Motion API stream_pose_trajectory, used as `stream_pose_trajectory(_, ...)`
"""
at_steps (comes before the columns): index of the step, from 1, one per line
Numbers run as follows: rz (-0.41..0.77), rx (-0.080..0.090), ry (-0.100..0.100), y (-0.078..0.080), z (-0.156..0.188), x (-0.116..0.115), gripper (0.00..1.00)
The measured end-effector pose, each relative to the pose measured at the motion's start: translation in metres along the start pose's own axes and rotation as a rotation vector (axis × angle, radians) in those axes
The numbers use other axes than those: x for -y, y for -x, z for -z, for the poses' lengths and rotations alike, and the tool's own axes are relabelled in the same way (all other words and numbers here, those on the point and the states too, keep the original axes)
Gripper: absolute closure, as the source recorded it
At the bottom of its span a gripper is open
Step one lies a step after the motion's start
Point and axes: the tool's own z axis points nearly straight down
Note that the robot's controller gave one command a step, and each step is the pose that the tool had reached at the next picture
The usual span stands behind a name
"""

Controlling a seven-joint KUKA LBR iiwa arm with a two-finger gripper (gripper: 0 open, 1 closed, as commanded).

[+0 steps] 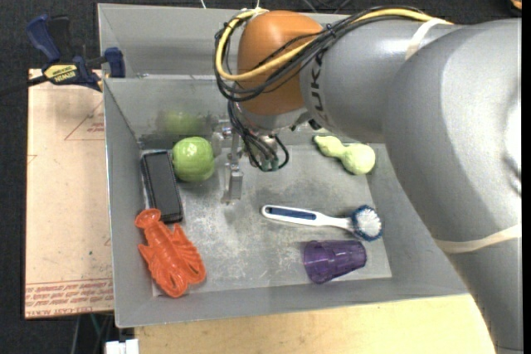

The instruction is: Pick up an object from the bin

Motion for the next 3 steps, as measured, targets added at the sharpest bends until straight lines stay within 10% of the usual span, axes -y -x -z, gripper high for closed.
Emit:
stream_pose_trajectory(1,-0.082,0.015,0.001,-0.038,0.032,-0.008,0.00)
stream_pose_trajectory(2,-0.144,0.004,-0.001,-0.007,-0.020,-0.011,0.00)
stream_pose_trajectory(3,-0.433,0.016,0.002,-0.021,-0.012,-0.036,0.00)
